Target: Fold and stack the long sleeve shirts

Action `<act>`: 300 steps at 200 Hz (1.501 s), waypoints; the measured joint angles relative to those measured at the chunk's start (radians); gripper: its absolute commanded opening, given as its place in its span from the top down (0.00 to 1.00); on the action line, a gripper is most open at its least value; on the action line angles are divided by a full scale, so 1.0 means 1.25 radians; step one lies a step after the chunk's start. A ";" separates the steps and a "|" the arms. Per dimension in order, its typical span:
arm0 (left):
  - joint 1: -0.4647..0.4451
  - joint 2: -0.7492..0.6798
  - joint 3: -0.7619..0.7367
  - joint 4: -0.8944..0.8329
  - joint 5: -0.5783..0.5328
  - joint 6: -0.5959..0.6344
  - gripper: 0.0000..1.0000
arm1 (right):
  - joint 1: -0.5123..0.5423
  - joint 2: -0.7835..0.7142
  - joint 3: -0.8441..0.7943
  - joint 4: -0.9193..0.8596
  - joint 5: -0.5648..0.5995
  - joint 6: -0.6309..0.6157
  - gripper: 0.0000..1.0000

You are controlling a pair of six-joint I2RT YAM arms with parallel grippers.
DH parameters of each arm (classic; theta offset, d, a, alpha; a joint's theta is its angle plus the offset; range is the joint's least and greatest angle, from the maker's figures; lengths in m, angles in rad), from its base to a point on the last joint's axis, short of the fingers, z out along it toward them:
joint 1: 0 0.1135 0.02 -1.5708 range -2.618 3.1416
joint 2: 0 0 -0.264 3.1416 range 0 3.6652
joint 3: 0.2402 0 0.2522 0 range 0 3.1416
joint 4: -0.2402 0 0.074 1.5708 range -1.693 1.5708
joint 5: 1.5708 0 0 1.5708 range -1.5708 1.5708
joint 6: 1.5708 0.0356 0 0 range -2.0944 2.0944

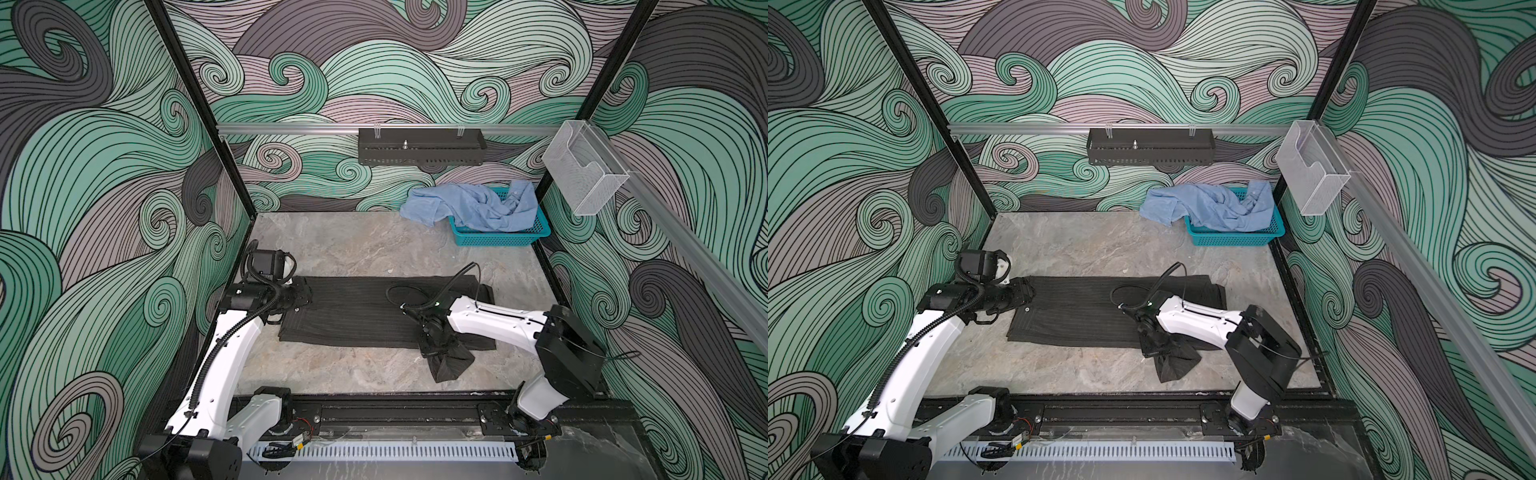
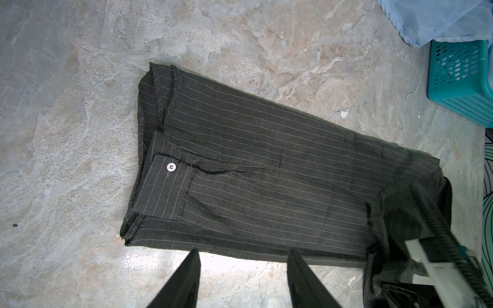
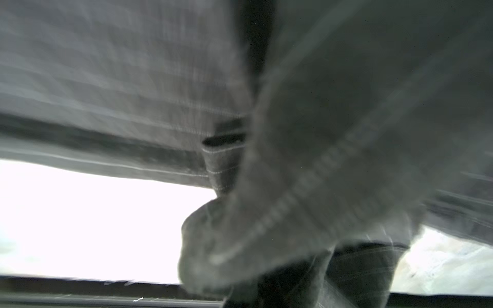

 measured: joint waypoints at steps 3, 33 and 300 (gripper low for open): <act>0.000 0.000 0.000 0.000 0.000 0.001 0.45 | -0.008 -0.019 0.001 0.001 -0.012 -0.004 1.00; 0.000 0.013 0.000 0.001 0.011 0.015 0.45 | -0.126 -0.193 0.016 0.024 -0.170 -0.047 1.00; -0.096 0.110 0.046 -0.027 -0.001 0.047 0.45 | 0.054 -0.136 0.095 -0.156 0.101 -0.458 0.37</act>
